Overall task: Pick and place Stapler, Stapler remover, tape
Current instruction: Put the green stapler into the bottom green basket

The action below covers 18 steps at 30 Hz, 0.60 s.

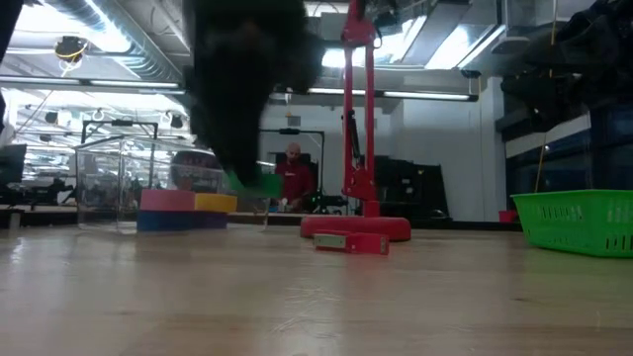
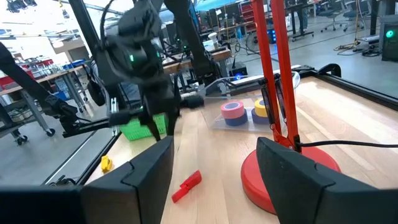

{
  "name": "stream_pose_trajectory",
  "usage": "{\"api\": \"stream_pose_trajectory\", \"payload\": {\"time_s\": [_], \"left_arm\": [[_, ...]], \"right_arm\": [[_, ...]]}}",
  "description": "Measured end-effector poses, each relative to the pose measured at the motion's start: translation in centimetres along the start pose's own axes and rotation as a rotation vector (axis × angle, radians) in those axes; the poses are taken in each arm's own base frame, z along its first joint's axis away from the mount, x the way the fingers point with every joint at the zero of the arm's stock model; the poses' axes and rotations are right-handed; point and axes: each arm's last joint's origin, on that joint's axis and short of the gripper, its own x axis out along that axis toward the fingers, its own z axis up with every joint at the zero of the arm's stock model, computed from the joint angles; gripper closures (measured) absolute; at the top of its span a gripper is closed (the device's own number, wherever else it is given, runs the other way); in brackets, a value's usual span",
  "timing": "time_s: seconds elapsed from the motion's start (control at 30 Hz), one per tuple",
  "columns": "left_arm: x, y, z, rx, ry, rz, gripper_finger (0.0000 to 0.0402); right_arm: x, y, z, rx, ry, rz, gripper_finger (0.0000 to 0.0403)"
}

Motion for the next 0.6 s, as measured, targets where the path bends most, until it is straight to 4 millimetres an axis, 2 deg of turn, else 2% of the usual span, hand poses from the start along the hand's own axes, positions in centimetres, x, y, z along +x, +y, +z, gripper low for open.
{"api": "stream_pose_trajectory", "payload": {"time_s": [0.33,0.47,0.6], "left_arm": [[-7.8,-0.9,-4.1,-0.133,0.049,-0.062,0.0348],[-9.9,-1.7,-6.3,-0.203,0.059,-0.08,0.0348],[-11.0,-2.3,-8.2,-0.266,0.088,-0.067,0.0348]], "right_arm": [[0.0,0.0,0.0,0.0,-0.001,0.001,0.0171],[0.0,0.0,0.0,0.0,-0.001,0.001,0.0171],[0.0,0.0,0.0,0.0,-0.001,0.0,0.0171]]}}
